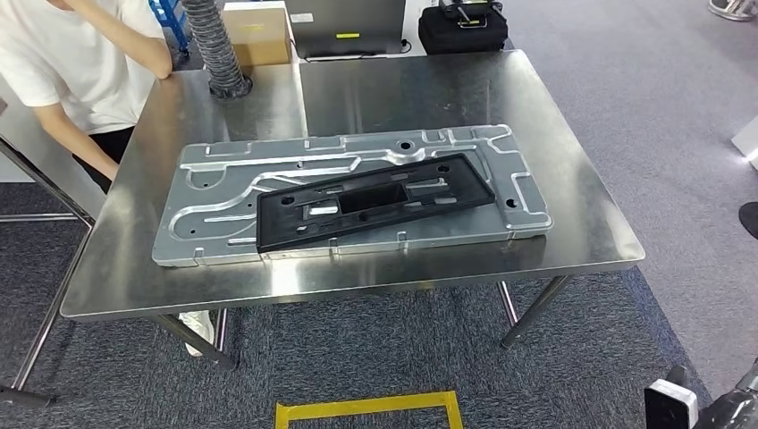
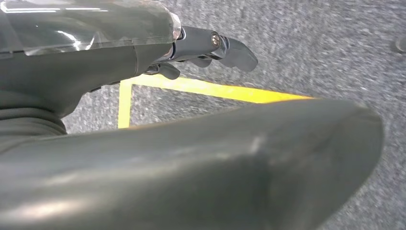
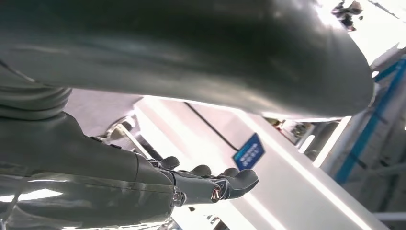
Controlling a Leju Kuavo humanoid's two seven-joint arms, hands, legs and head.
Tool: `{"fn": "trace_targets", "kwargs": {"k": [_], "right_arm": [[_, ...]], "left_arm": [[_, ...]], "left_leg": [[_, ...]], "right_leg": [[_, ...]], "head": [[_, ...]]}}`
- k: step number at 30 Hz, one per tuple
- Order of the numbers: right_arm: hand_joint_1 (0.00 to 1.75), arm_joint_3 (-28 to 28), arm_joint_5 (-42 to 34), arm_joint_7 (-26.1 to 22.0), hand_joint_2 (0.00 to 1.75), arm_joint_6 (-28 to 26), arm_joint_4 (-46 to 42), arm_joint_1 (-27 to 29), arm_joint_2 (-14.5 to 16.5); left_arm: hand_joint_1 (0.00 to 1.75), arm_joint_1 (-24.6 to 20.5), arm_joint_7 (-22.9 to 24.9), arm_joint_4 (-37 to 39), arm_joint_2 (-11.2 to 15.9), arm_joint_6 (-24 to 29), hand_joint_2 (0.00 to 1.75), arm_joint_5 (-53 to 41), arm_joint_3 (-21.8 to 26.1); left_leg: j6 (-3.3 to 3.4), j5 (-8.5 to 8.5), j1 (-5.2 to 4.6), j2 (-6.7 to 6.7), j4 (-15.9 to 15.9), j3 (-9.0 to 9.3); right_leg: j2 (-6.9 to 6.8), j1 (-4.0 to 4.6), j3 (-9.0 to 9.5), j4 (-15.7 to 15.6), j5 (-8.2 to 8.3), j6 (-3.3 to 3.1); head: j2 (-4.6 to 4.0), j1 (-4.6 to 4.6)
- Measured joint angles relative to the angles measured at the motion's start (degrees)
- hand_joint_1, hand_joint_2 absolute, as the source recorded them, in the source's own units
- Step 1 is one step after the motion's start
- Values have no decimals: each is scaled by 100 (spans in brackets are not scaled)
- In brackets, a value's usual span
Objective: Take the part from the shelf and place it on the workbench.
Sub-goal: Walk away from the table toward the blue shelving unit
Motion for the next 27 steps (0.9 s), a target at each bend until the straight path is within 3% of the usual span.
{"fn": "trace_targets", "kwargs": {"k": [1, 3, 5, 8, 9, 10, 11, 13, 14, 15, 16, 18, 20, 21, 23, 24, 25, 27], "right_arm": [[0, -32, 2, -1, 0, 2, 54, 1, 18], [0, -103, 12, -1, 0, 5, 179, 5, 51], [0, -196, 62, -2, 0, 44, 319, 4, 82], [0, -420, 247, -2, 0, 210, 596, -35, 134], [0, -509, 313, -2, 0, 261, 724, -42, 154], [0, -588, 363, -2, 0, 295, 849, -44, 171], [0, -647, 397, -2, 0, 311, 965, -48, 185], [0, -718, 434, -2, 0, 316, 1184, -74, 209], [0, -762, 480, -2, 0, 316, 1340, -109, 220], [0, -827, 568, -2, 0, 312, 1566, -161, 229], [0, -924, 710, 1, 0, 289, 1881, -235, 235], [0, -1207, 1145, 70, 0, 161, 2753, -432, 234], [0, -1471, 1697, 379, 0, 27, 3738, -632, 232], [0, -1546, 1950, 596, 0, -2, 4186, -703, 232], [0, -1601, 2304, 974, 0, 3, 4918, -788, 235], [0, -1612, 2414, 1123, 0, 34, 5206, -826, 240], [0, -1620, 2510, 1275, 0, 95, 5453, -867, 244], [0, -1618, 2750, 1700, 0, 408, 5879, -942, 252]], "left_arm": [[0, -1, -3, -1, 2, 2, 0, -1, 1], [0, -15, -7, -2, 3, 1, 0, -4, 2], [0, -28, -12, -2, 3, -7, 0, -22, 3], [0, -25, -13, -2, 2, -30, 0, -52, 7], [0, -28, -11, -2, 1, -34, 0, -57, 10], [0, -30, -9, -2, 0, -36, 0, -61, 13], [0, -32, -8, -2, -1, -35, 0, -61, 16], [0, -27, -8, -2, -1, -34, 0, -58, 27], [0, -24, -7, -2, -1, -33, 0, -57, 34], [0, -23, -2, -2, -2, -33, 0, -62, 41], [0, -23, 13, -2, -2, -33, 0, -74, 46], [0, -24, 71, -1, -10, -33, 0, -114, 50], [0, -21, 142, -1, -45, -27, 0, -156, 51], [0, -20, 176, 0, -68, -20, 0, -182, 52], [0, -18, 229, 0, -112, 1, 0, -232, 53], [0, -16, 249, 0, -124, 10, 0, -257, 53], [0, -10, 263, 0, -137, 20, 0, -274, 53], [0, -6, 292, 0, -161, 39, 0, -314, 52]], "left_leg": [[-6, 69, 2, 1, -236, 231], [14, 286, 2, -4, -1104, 863], [89, 412, -22, -18, -1640, 1196], [215, 537, -54, -9, -1651, 1138], [252, 601, -47, 5, -1654, 1092], [291, 672, -36, 20, -1664, 1030], [319, 741, -27, 36, -1668, 953], [346, 865, -41, 54, -1662, 785], [343, 929, -49, 64, -1655, 696], [339, 992, -56, 70, -1649, 607], [331, 1055, -62, 75, -1642, 522], [307, 1172, -70, 74, -1635, 385], [254, 1276, -77, 72, -1635, 311], [221, 1326, -72, 72, -1639, 294], [147, 1410, -62, 73, -1649, 270], [115, 1372, -55, 67, -1613, 239], [86, 1230, -53, 60, -1503, 191], [48, 659, -43, 47, -947, 26]], "right_leg": [[3, -5, -89, 36, 44, 16], [8, -11, -243, 138, 116, 69], [7, 1, -312, 221, 179, 137], [13, -17, -321, 209, 295, 236], [18, -28, -347, 245, 232, 264], [22, -39, -399, 383, 51, 294], [24, -51, -474, 634, -230, 320], [24, -61, -626, 1369, -819, 369], [23, -63, -644, 1671, -949, 384], [23, -64, -587, 1822, -947, 387], [23, -63, -429, 1762, -838, 376], [24, -46, 172, 1081, -626, 305], [22, 1, 763, 242, -668, 212], [20, 29, 908, 5, -716, 175], [14, 46, 897, -96, -666, 116], [3, 39, 858, -115, -608, 78], [-6, 27, 801, -129, -541, 34], [-20, 26, 638, -132, -402, -29]], "head": [[1, 0], [1, -1], [2, 1], [1, 3], [1, 4], [1, 4], [0, 5], [0, 6], [0, 5], [1, 5], [1, 4], [1, 4], [1, 5], [1, 4], [1, 4], [1, 4], [0, 4], [-1, 3]]}}
